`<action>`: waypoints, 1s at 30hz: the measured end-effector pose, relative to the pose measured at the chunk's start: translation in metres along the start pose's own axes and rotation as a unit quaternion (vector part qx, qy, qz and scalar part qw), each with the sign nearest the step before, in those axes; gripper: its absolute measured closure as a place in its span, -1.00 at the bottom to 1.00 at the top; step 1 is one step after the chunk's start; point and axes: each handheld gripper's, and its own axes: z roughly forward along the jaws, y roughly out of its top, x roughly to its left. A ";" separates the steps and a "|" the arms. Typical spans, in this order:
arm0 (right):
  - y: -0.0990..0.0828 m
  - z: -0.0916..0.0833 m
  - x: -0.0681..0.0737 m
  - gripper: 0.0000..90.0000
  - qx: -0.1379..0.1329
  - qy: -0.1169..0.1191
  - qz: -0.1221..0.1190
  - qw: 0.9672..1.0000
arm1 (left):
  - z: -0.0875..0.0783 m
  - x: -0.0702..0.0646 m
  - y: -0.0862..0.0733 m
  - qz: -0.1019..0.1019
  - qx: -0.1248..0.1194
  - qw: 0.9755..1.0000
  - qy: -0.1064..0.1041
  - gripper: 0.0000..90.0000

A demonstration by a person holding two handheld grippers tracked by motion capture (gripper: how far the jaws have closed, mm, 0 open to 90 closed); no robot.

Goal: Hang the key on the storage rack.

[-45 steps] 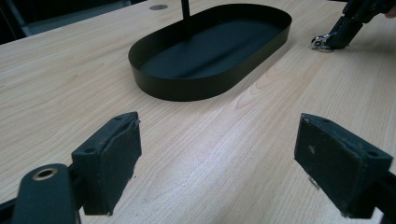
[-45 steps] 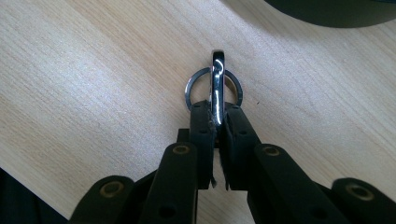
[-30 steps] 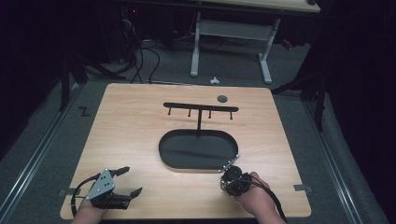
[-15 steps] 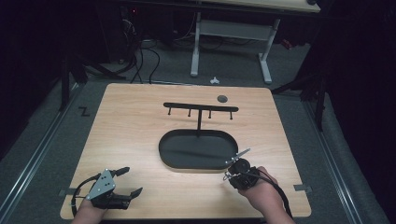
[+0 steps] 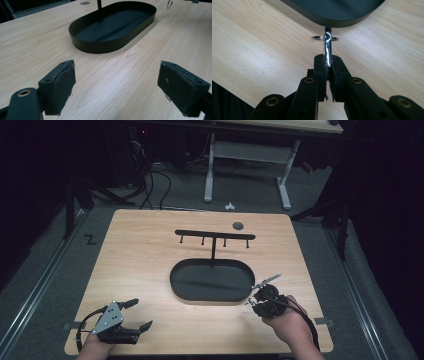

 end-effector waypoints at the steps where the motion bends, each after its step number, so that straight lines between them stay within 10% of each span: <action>1: 0.000 -0.001 -0.001 0.88 0.000 -0.001 0.005 1.000 | 0.000 0.000 0.000 0.000 0.000 1.000 0.000 -0.66; 30: 0.021 -0.031 -0.025 0.88 -0.014 -0.014 0.036 0.999 | 0.000 0.000 0.000 0.003 0.000 1.000 0.002 -0.66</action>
